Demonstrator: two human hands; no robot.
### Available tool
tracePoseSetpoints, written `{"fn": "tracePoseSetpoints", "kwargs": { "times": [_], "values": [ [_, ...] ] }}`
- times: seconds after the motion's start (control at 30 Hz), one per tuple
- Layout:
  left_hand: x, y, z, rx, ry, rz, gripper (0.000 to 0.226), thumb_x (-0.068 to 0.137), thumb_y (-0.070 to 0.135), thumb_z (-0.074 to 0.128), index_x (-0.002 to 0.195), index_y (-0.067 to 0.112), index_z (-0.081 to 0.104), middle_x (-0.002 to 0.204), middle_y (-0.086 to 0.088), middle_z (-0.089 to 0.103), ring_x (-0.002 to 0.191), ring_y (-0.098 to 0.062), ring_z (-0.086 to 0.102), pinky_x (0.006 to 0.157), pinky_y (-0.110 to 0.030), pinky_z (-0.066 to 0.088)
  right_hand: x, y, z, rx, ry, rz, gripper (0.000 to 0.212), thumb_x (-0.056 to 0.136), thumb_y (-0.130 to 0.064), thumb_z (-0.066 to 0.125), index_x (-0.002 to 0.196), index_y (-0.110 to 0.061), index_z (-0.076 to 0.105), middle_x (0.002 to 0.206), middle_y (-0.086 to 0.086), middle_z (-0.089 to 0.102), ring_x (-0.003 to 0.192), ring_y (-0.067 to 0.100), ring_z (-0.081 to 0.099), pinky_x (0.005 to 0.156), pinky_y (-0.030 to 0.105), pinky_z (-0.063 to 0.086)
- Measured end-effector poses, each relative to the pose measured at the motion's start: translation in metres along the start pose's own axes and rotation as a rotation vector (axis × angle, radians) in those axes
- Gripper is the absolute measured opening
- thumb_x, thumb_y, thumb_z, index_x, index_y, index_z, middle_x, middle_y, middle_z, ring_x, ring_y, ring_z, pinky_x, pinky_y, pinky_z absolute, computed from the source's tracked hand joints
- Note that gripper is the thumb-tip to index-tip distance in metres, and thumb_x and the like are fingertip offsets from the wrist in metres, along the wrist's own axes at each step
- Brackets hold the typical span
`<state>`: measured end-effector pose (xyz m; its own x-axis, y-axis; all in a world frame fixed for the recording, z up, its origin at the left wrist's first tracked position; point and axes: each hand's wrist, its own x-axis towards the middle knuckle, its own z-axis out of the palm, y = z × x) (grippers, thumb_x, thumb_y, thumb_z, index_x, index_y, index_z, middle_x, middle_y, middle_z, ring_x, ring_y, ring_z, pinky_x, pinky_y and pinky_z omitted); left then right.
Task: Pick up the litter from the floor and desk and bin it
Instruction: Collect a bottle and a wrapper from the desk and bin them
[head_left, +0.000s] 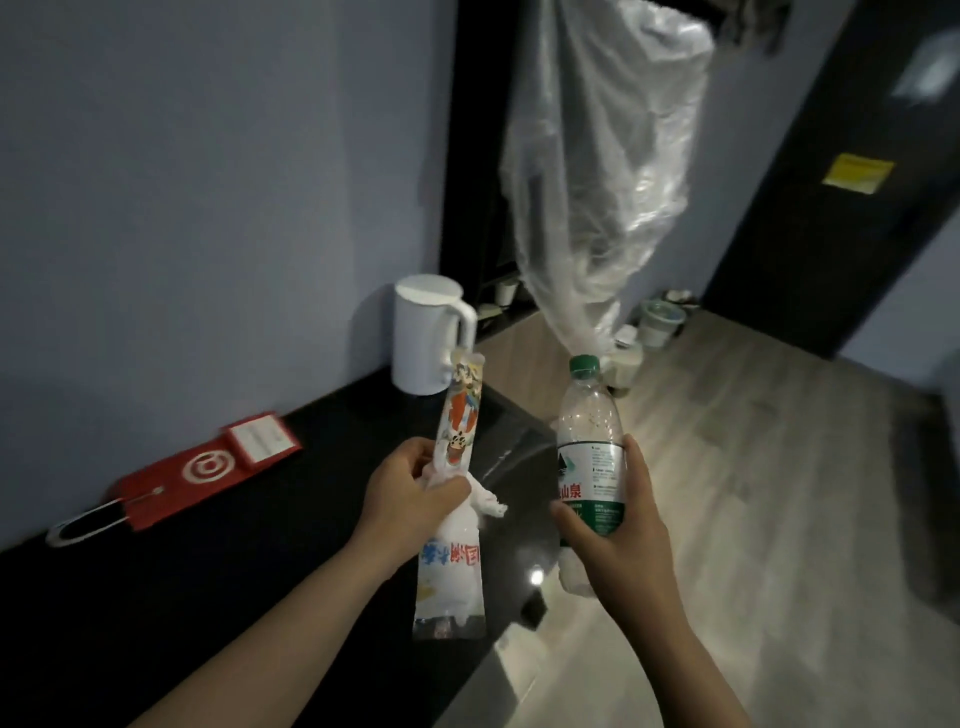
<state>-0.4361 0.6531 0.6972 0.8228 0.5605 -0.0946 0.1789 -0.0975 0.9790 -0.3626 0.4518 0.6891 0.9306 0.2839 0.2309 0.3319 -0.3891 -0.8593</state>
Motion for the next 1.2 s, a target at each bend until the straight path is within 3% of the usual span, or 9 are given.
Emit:
{"fn": "tracePoseSetpoints", "kwargs": {
  "times": [0.2, 0.37, 0.5, 0.57, 0.7, 0.83, 0.97, 1.07, 1.2],
  "values": [
    [0.017, 0.045, 0.150, -0.029, -0.152, 0.070, 0.021, 0.077, 0.011, 0.069, 0.089, 0.027, 0.063, 0.089, 0.006, 0.070, 0.080, -0.008, 0.068, 0.061, -0.019, 0.050, 0.036, 0.062, -0.126, -0.058, 0.169, 0.061, 0.096, 0.074, -0.034, 0.077, 0.146, -0.047, 0.016, 0.125, -0.009, 0.056, 0.098, 0.009, 0.063, 0.078, 0.029, 0.054],
    [0.034, 0.063, 0.239, -0.061, -0.229, 0.037, 0.010, 0.079, 0.014, 0.069, 0.086, 0.021, 0.068, 0.083, 0.002, 0.073, 0.075, -0.008, 0.070, 0.064, -0.025, 0.057, 0.065, 0.106, -0.194, -0.067, 0.274, 0.088, 0.095, 0.074, -0.032, 0.078, 0.147, -0.044, 0.018, 0.119, -0.017, 0.053, 0.092, -0.004, 0.060, 0.069, 0.012, 0.046],
    [0.062, 0.072, 0.297, -0.097, -0.293, 0.005, 0.008, 0.081, 0.015, 0.070, 0.084, 0.022, 0.067, 0.078, 0.003, 0.073, 0.070, -0.012, 0.071, 0.057, -0.024, 0.055, 0.097, 0.141, -0.228, -0.055, 0.329, 0.119, 0.096, 0.075, -0.031, 0.078, 0.148, -0.044, 0.018, 0.109, -0.038, 0.047, 0.092, -0.008, 0.059, 0.071, 0.015, 0.050],
    [0.084, 0.077, 0.324, -0.095, -0.332, 0.013, 0.012, 0.082, 0.012, 0.068, 0.084, 0.024, 0.066, 0.083, 0.002, 0.072, 0.075, -0.013, 0.070, 0.059, -0.024, 0.055, 0.117, 0.158, -0.241, -0.067, 0.350, 0.141, 0.096, 0.075, -0.033, 0.078, 0.148, -0.043, 0.017, 0.114, -0.030, 0.050, 0.092, -0.006, 0.060, 0.070, 0.014, 0.048],
    [0.143, 0.088, 0.377, -0.118, -0.383, 0.005, 0.015, 0.083, 0.010, 0.066, 0.087, 0.024, 0.065, 0.093, -0.003, 0.071, 0.085, -0.020, 0.070, 0.073, -0.035, 0.057, 0.173, 0.190, -0.263, -0.086, 0.376, 0.172, 0.097, 0.074, -0.032, 0.079, 0.148, -0.043, 0.017, 0.124, -0.012, 0.054, 0.094, 0.004, 0.063, 0.074, 0.028, 0.057],
    [0.208, 0.103, 0.430, -0.146, -0.415, -0.014, 0.014, 0.083, 0.009, 0.065, 0.091, 0.021, 0.066, 0.094, -0.005, 0.072, 0.085, -0.021, 0.070, 0.077, -0.039, 0.058, 0.239, 0.214, -0.288, -0.104, 0.382, 0.203, 0.098, 0.074, -0.032, 0.079, 0.148, -0.046, 0.016, 0.119, -0.018, 0.054, 0.090, 0.002, 0.065, 0.070, 0.025, 0.058],
    [0.270, 0.126, 0.489, -0.123, -0.464, 0.012, 0.013, 0.082, 0.008, 0.066, 0.091, 0.017, 0.068, 0.089, -0.005, 0.073, 0.084, -0.023, 0.071, 0.078, -0.042, 0.059, 0.299, 0.239, -0.317, -0.151, 0.441, 0.242, 0.099, 0.073, -0.036, 0.079, 0.147, -0.050, 0.013, 0.109, -0.039, 0.042, 0.094, -0.017, 0.055, 0.064, 0.013, 0.051],
    [0.302, 0.139, 0.536, -0.104, -0.500, 0.027, 0.010, 0.081, 0.010, 0.066, 0.087, 0.017, 0.067, 0.084, -0.003, 0.073, 0.080, -0.022, 0.071, 0.074, -0.040, 0.059, 0.335, 0.263, -0.342, -0.147, 0.468, 0.293, 0.099, 0.073, -0.036, 0.079, 0.146, -0.050, 0.014, 0.111, -0.032, 0.046, 0.093, -0.006, 0.059, 0.077, 0.027, 0.056],
    [0.337, 0.151, 0.602, -0.074, -0.572, 0.030, 0.010, 0.080, 0.016, 0.067, 0.089, 0.018, 0.066, 0.085, -0.004, 0.073, 0.078, -0.021, 0.071, 0.070, -0.037, 0.060, 0.382, 0.300, -0.378, -0.144, 0.502, 0.315, 0.099, 0.073, -0.035, 0.079, 0.147, -0.049, 0.015, 0.114, -0.025, 0.048, 0.090, -0.005, 0.060, 0.076, 0.027, 0.057]
  ]
}}
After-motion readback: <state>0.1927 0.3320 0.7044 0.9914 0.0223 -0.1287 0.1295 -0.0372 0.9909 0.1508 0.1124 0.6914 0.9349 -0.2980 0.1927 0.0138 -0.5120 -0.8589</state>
